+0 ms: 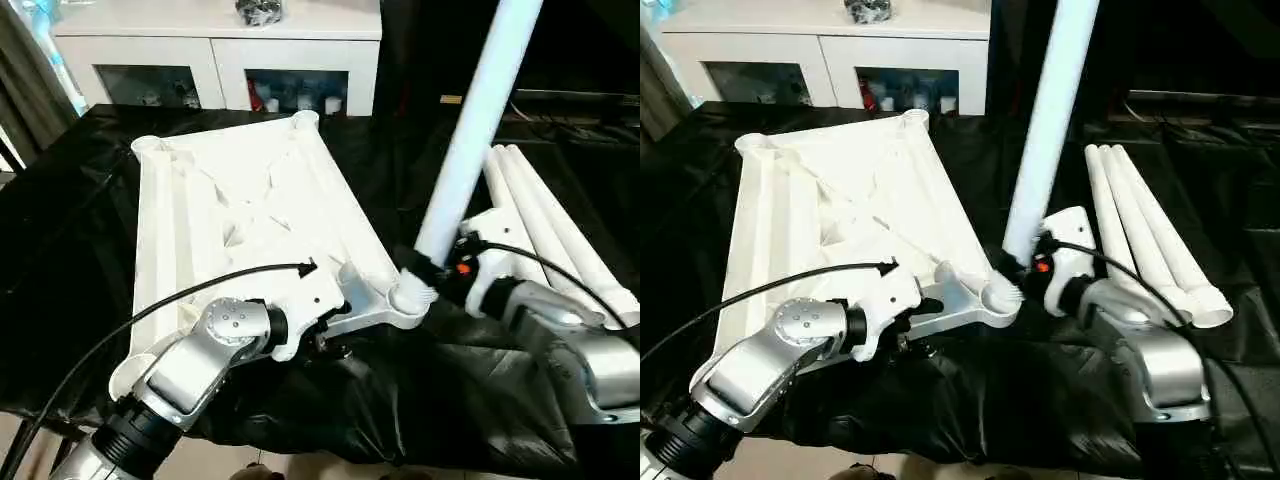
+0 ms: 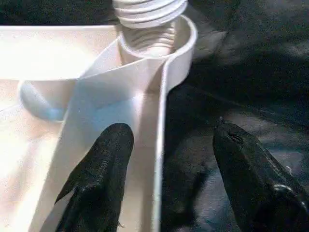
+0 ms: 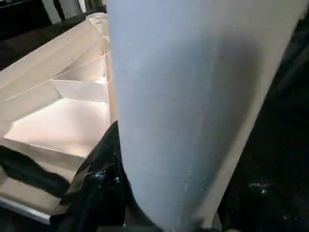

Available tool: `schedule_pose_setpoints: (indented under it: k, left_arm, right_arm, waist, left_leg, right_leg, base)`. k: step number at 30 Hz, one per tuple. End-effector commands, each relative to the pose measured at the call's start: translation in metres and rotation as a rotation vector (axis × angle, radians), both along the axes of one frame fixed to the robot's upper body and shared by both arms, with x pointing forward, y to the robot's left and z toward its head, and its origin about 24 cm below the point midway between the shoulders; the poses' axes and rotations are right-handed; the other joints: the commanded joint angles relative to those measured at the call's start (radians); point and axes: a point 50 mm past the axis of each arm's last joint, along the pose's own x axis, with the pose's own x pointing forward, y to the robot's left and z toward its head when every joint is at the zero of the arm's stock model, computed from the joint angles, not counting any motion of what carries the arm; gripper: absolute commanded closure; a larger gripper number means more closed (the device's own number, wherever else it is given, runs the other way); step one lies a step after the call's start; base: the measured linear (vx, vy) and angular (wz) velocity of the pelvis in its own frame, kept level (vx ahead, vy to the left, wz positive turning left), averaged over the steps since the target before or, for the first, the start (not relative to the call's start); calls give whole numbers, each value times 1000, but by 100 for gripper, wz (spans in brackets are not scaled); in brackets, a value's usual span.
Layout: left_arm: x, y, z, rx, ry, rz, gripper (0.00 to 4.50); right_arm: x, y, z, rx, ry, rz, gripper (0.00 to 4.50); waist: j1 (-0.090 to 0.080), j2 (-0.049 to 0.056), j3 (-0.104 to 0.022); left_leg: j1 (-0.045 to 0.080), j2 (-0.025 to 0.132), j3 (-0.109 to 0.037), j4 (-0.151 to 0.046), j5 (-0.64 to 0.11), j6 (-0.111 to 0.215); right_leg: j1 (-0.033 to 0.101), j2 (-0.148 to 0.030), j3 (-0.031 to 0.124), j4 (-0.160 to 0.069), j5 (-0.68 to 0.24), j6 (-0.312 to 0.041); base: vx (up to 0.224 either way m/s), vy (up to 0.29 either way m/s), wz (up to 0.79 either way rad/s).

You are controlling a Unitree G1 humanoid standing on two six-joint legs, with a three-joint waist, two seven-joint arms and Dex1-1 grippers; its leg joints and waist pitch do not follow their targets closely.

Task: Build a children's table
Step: Insert table leg to table base

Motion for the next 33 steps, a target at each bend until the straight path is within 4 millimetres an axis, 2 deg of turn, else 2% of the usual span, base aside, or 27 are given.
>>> schedule_pose_setpoints:
  k: [1, 3, 4, 5, 7, 10, 13, 15, 18, 20, 22, 29, 31, 33]
  left_arm:
    - [5, 5, 1, 14, -5, 34, 185]
    - [5, 6, 0, 15, 2, 36, 189]
    - [5, 6, 0, 17, 3, 35, 216]
    - [6, 7, -2, 27, 17, 33, 225]
    - [6, 7, -3, 42, 28, 22, 227]
    - [7, 6, -4, 50, 46, 13, 264]
    - [8, 5, -4, 44, 59, 14, 267]
    - [8, 5, -4, 49, 65, 2, 299]
    - [8, 4, -5, 65, 67, -14, 313]
    - [8, 4, -6, 73, 71, -19, 341]
    - [8, 5, -7, 78, 77, -23, 353]
    - [8, 5, -7, 80, 79, -24, 353]
    - [8, 5, -6, 79, 81, -26, 374]
    - [7, 6, -4, 73, 79, -83, 390]
  right_arm:
    - [3, 4, 11, 7, -54, 35, 259]
    - [4, 5, 12, 9, -63, 44, 259]
    - [4, 5, 12, 14, -62, 45, 259]
    - [5, 6, 13, 17, -67, 48, 259]
    - [6, 6, 12, 19, -67, 56, 259]
    - [6, 7, 11, 19, -63, 76, 259]
    - [5, 9, 10, 22, -57, 98, 259]
    - [4, 10, 9, 20, -49, 123, 259]
    - [1, 9, 5, 2, -39, 142, 259]
    - [1, 9, 4, 23, -30, 144, 259]
    - [1, 8, 3, 29, -27, 145, 259]
    - [1, 8, 3, 30, -27, 145, 259]
    - [2, 7, 2, 29, -25, 146, 259]
    - [1, 3, -8, 16, 6, 164, 259]
  waist:
    - [1, -24, -66]
    - [2, -24, -67]
    - [2, -24, -67]
    - [2, -28, -66]
    - [2, -27, -67]
    - [1, -29, -66]
    - [1, -30, -65]
    - [2, -30, -65]
    - [2, -30, -66]
    - [2, -30, -66]
    - [1, -30, -67]
    - [1, -30, -67]
    - [2, -29, -66]
    - [2, -29, -67]
  left_leg:
    - [11, 68, -26, -85, -88, 35]
    - [11, 69, -25, -84, -77, 43]
    - [11, 69, -25, -83, -73, 46]
    - [11, 69, -25, -83, -66, 53]
    - [13, 70, -24, -83, -68, 54]
    - [14, 71, -24, -84, -81, 48]
    - [15, 70, -24, -84, -90, 45]
    - [15, 71, -25, -85, -92, 44]
    - [14, 71, -25, -84, -85, 46]
    - [14, 72, -25, -84, -80, 49]
    - [14, 71, -25, -83, -74, 52]
    - [14, 71, -25, -83, -81, 52]
    - [14, 72, -25, -83, -83, 51]
    - [14, 71, -25, -82, -89, 52]
  right_leg:
    - [49, -61, 35, -74, -143, -229]
    - [49, -62, 35, -72, -124, -234]
    - [49, -62, 35, -71, -119, -236]
    - [50, -62, 35, -71, -113, -241]
    - [48, -61, 34, -70, -116, -244]
    - [48, -62, 34, -71, -122, -246]
    - [48, -62, 35, -72, -123, -251]
    - [49, -62, 35, -72, -122, -251]
    - [51, -63, 35, -71, -114, -252]
    - [50, -63, 35, -71, -105, -255]
    - [51, -63, 35, -69, -95, -258]
    - [52, -63, 35, -70, -106, -262]
    - [51, -63, 35, -70, -109, -262]
    - [50, -66, 35, -71, -114, -265]
  base:
    - [0, 0, 0]
    - [0, 0, 0]
    - [0, 0, 0]
    - [0, 0, 0]
    - [0, 0, 0]
    - [0, 0, 0]
    - [0, 0, 0]
    - [0, 0, 0]
    - [0, 0, 0]
    - [0, 0, 0]
    - [0, 0, 0]
    - [0, 0, 0]
    - [0, 0, 0]
    - [0, 0, 0]
